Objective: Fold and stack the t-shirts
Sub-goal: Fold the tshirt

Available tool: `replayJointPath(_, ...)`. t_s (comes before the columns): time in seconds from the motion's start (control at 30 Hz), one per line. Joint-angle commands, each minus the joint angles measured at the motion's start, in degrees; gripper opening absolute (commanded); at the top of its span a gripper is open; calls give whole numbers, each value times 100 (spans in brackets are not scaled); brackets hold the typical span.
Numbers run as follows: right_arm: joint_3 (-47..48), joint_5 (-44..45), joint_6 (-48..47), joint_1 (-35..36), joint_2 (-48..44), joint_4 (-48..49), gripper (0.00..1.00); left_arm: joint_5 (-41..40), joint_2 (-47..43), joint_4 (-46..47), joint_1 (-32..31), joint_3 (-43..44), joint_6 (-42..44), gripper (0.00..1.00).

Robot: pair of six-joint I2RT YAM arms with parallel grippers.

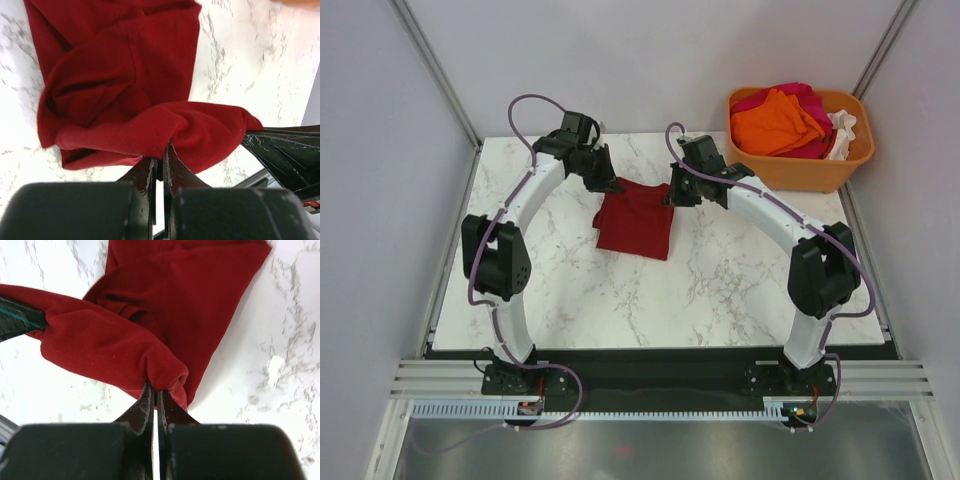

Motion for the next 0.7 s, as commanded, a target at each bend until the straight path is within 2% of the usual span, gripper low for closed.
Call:
replayJointPath(0.0, 605, -174, -192, -174, 345, -104, 0, 106, 351, -227, 130, 730, 323, 2)
replayJointPath(0.37, 1414, -482, -175, -658, 1260, -210, 0, 711, 1950, -526, 315, 2488, 489, 4)
replayJointPath(0.6, 2194, -578, -70, -1000, 2242, -210, 0, 801, 3146, -482, 499, 3735, 262, 6)
replayJointPath(0.63, 2310, -674, -43, -1062, 2366, -210, 9, 801, 3356, -430, 595, 3833, 200, 9)
replayJointPath(0.67, 2441, -779, -69, -1158, 2498, -193, 26, 853, 3462, -368, 648, 3974, 104, 16)
